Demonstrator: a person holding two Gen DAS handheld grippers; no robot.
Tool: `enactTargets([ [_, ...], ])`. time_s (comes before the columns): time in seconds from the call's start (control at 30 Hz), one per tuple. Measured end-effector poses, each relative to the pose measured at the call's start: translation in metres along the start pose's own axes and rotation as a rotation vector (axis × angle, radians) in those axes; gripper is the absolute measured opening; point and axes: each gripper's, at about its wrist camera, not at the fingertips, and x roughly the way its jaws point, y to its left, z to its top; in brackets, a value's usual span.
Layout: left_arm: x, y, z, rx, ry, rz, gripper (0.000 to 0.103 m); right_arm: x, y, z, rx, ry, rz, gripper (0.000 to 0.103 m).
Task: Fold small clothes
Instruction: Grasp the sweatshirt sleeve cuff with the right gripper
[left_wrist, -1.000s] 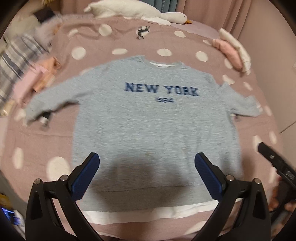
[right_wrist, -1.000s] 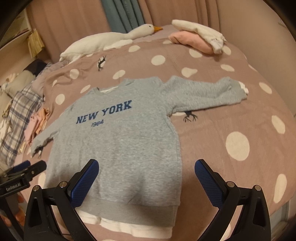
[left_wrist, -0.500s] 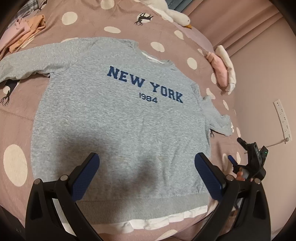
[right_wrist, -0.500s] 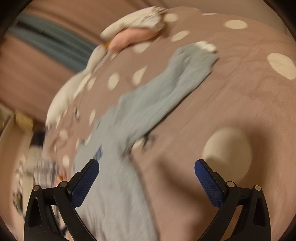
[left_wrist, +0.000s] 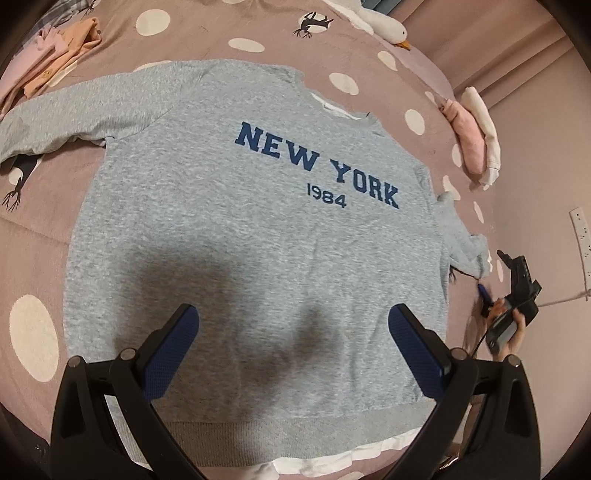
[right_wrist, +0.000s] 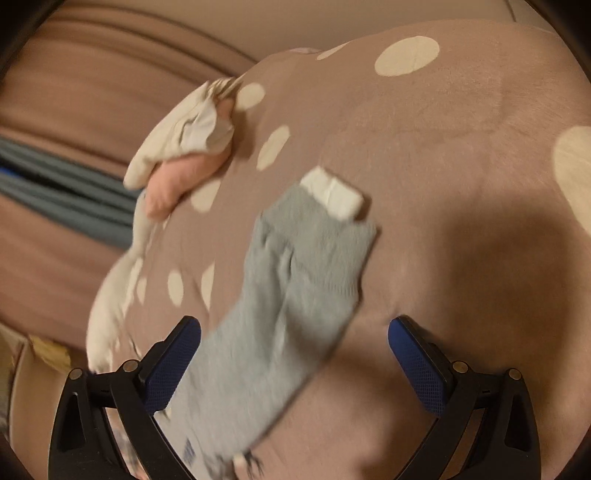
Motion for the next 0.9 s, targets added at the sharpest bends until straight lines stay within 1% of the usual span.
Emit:
enactTargets([
  [0.03, 0.001, 0.0, 0.0, -0.002, 0.002, 0.0, 0.103, 0.001, -0.002, 0.004, 0.004, -0.005, 0.002, 0.087],
  [0.07, 0.001, 0.001, 0.0, -0.003, 0.004, 0.001, 0.103, 0.003, -0.001, 0.007, 0.009, -0.004, -0.004, 0.083],
  [0.13, 0.001, 0.001, 0.0, -0.004, 0.004, 0.006, 0.103, 0.01, 0.001, 0.011, 0.015, 0.005, -0.03, 0.066],
  [0.17, 0.0, 0.002, 0.0, -0.007, 0.003, 0.009, 0.103, 0.012, 0.002, 0.013, 0.01, 0.005, -0.039, 0.062],
  [0.2, 0.0, 0.003, 0.0, -0.009, 0.003, 0.01, 0.103, 0.014, 0.004, 0.015, 0.002, 0.009, -0.052, 0.051],
  [0.23, -0.001, 0.004, 0.0, -0.012, 0.002, 0.01, 0.103, 0.014, 0.005, 0.017, -0.004, 0.013, -0.062, 0.036],
  [0.27, -0.002, 0.006, 0.0, -0.015, -0.001, 0.011, 0.103, 0.012, 0.005, 0.017, -0.011, 0.017, -0.079, 0.028],
  [0.3, -0.004, 0.007, 0.0, -0.017, -0.003, 0.011, 0.103, 0.011, 0.007, 0.017, -0.016, 0.018, -0.081, 0.023],
  [0.4, -0.007, 0.013, -0.003, -0.025, -0.006, 0.007, 0.103, 0.002, 0.023, 0.017, -0.079, -0.004, -0.076, 0.021],
  [0.53, -0.014, 0.02, -0.007, -0.038, -0.013, -0.004, 0.103, -0.016, 0.06, 0.015, -0.224, -0.036, -0.102, 0.021],
  [0.63, -0.02, 0.024, -0.01, -0.046, -0.026, -0.014, 0.103, -0.028, 0.106, 0.006, -0.396, -0.067, -0.107, 0.02],
  [0.67, -0.022, 0.025, -0.011, -0.049, -0.03, -0.017, 0.103, -0.034, 0.127, -0.003, -0.481, -0.078, -0.106, 0.02],
  [0.73, -0.027, 0.029, -0.014, -0.054, -0.039, -0.027, 0.103, -0.038, 0.157, -0.019, -0.595, -0.09, -0.098, 0.019],
  [0.8, -0.031, 0.035, -0.016, -0.06, -0.044, -0.035, 0.103, -0.038, 0.194, -0.046, -0.744, -0.088, -0.082, 0.019],
  [0.87, -0.034, 0.04, -0.016, -0.065, -0.047, -0.039, 0.103, -0.033, 0.217, -0.069, -0.841, -0.077, -0.068, 0.019],
  [0.9, -0.036, 0.043, -0.017, -0.072, -0.05, -0.04, 0.103, -0.028, 0.232, -0.088, -0.906, -0.061, -0.052, 0.019],
])
